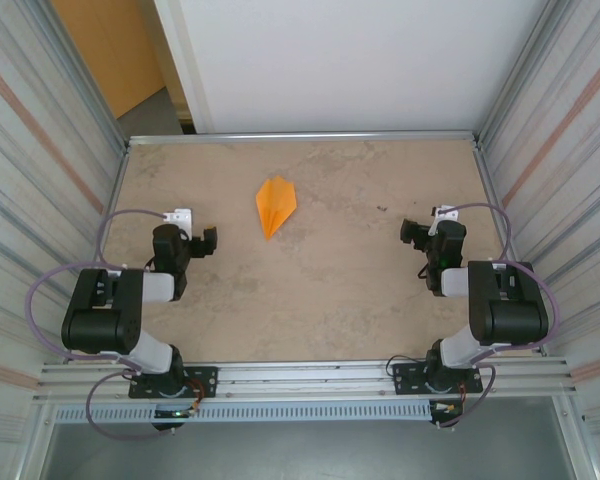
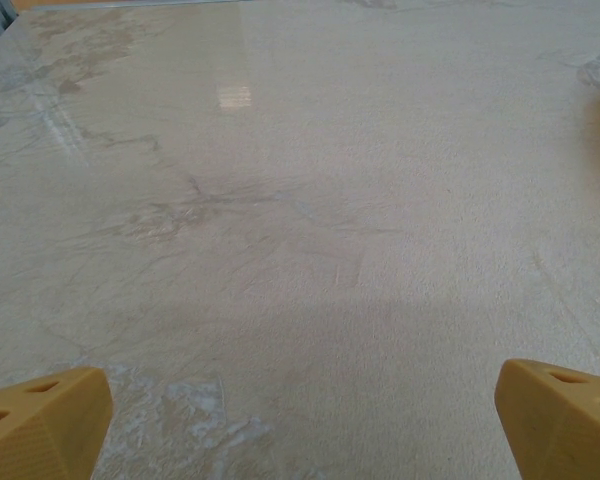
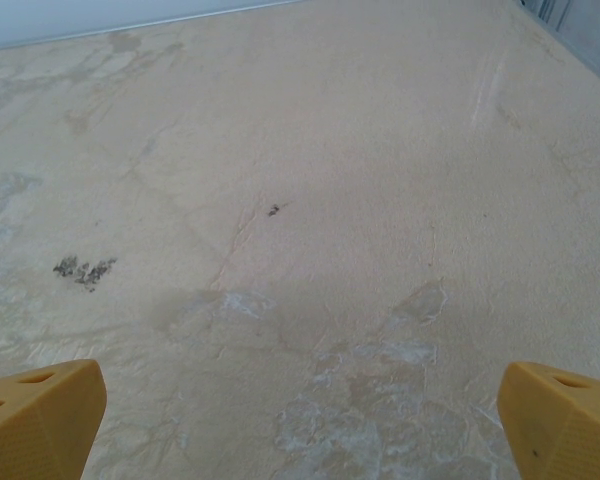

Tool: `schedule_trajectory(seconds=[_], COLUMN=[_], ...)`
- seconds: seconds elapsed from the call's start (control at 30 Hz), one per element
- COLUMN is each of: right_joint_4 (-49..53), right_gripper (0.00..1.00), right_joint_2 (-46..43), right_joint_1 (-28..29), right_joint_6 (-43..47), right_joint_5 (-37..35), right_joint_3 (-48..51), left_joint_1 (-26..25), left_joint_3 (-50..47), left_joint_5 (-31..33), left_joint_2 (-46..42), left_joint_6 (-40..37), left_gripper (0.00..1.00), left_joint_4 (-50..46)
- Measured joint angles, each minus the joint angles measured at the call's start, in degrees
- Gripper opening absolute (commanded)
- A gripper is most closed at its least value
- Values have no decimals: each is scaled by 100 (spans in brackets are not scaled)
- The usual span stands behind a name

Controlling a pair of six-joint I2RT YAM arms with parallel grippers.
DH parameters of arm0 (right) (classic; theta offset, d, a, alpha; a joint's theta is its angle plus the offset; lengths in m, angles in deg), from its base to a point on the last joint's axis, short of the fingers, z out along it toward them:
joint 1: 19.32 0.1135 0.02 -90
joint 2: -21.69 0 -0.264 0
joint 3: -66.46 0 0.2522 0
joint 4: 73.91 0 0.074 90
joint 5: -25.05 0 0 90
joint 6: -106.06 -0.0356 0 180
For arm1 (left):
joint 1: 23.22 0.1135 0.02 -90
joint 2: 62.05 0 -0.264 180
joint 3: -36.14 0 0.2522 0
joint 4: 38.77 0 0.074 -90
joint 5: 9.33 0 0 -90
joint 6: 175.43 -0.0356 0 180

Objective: Fold a paper plane with a square sheet of paper (pick it up from the middle)
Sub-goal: Reset both arms

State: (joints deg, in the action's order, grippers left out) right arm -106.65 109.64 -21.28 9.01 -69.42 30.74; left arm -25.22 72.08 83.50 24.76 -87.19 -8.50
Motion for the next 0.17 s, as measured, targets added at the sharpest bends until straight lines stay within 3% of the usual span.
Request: schedule_trajectory(seconds=[0.17], right_joint_4=[-2], right_gripper=[99], right_joint_2=[0], right_joint_1=[0], right_joint_6=[7], right_joint_5=[0], right_joint_3=[0], left_joint_1=[0], left_joint_3=[35], left_joint_5=[7], left_joint_2=[0], left_joint_6=[-2], left_gripper=[99], left_joint_4=[-4])
